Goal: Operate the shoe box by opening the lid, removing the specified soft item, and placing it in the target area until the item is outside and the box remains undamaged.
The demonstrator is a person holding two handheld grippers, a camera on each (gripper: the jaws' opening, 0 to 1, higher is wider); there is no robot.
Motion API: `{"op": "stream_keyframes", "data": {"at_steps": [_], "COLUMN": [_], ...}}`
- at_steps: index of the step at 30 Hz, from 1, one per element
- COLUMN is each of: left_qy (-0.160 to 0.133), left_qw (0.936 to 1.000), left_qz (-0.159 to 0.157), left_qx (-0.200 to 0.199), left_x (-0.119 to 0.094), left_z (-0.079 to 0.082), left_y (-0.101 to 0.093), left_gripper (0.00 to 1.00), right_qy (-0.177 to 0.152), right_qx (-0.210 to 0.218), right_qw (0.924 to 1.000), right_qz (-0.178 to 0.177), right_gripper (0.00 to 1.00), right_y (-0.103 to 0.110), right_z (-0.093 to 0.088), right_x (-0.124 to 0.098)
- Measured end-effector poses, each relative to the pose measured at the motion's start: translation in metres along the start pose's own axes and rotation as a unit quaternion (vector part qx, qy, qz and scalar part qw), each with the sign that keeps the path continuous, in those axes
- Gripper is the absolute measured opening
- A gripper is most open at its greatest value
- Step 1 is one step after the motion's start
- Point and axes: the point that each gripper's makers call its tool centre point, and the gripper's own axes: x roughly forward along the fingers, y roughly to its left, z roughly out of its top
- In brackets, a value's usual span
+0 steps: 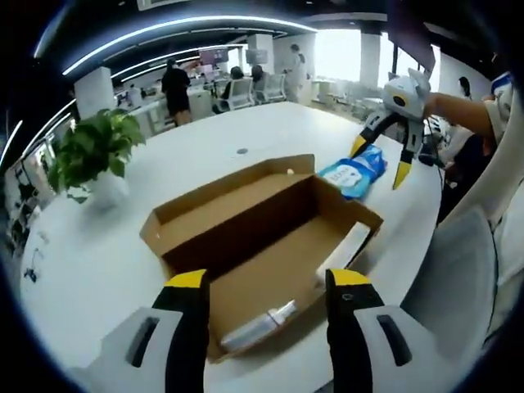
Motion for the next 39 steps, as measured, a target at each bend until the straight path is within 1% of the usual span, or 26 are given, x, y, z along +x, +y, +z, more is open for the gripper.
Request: {"op": "stream_keyframes", "data": {"at_steps": [5,8,14,16,18,19,20,22,24,30,35,38,39], "left_qy": [0.007,0.012,0.017,0.022,0.02,0.019,0.019,0.025,0.03,0.036,0.04,0.046,0.043], "left_qw": [0.9996,0.999,0.9975,0.9962,0.9943,0.9925,0.9918,0.9891,0.9872,0.9815,0.9785,0.9765,0.9751], "left_qz": [0.022,0.035,0.055,0.067,0.08,0.088,0.091,0.105,0.112,0.122,0.121,0.115,0.116], "left_qx": [-0.018,-0.026,-0.041,-0.051,-0.068,-0.083,-0.088,-0.1,-0.11,-0.142,-0.163,-0.176,-0.184], "left_x": [-0.007,-0.008,-0.01,-0.011,-0.013,-0.014,-0.014,-0.016,-0.016,-0.017,-0.013,-0.008,-0.007], "left_z": [-0.016,-0.026,-0.038,-0.043,-0.047,-0.049,-0.051,-0.059,-0.065,-0.077,-0.084,-0.088,-0.088], "left_y": [0.011,0.019,0.028,0.033,0.039,0.042,0.044,0.051,0.054,0.059,0.061,0.058,0.058], "left_gripper": [0.55,0.52,0.48,0.45,0.43,0.41,0.4,0.37,0.35,0.25,0.21,0.18,0.16], "right_qy": [-0.002,0.001,0.005,0.007,0.007,0.007,0.007,0.009,0.011,0.024,0.033,0.037,0.039], "right_qx": [-0.007,-0.014,-0.02,-0.02,-0.021,-0.021,-0.021,-0.021,-0.022,-0.026,-0.021,-0.018,-0.018], "right_qw": [0.9999,0.9998,0.9995,0.9994,0.9993,0.9993,0.9993,0.9991,0.9989,0.9976,0.9964,0.9958,0.9957], "right_qz": [0.009,0.014,0.025,0.027,0.029,0.031,0.032,0.036,0.04,0.06,0.076,0.082,0.083], "right_gripper": [0.54,0.54,0.54,0.53,0.53,0.53,0.53,0.53,0.53,0.53,0.53,0.5,0.49], "right_y": [0.001,0.002,0.004,0.004,0.003,0.004,0.004,0.004,0.005,0.011,0.016,0.018,0.019], "right_z": [0.01,0.013,0.018,0.02,0.022,0.023,0.024,0.025,0.026,0.025,0.023,0.022,0.022], "right_x": [0.011,0.021,0.036,0.041,0.045,0.047,0.049,0.055,0.06,0.077,0.088,0.092,0.093]}}
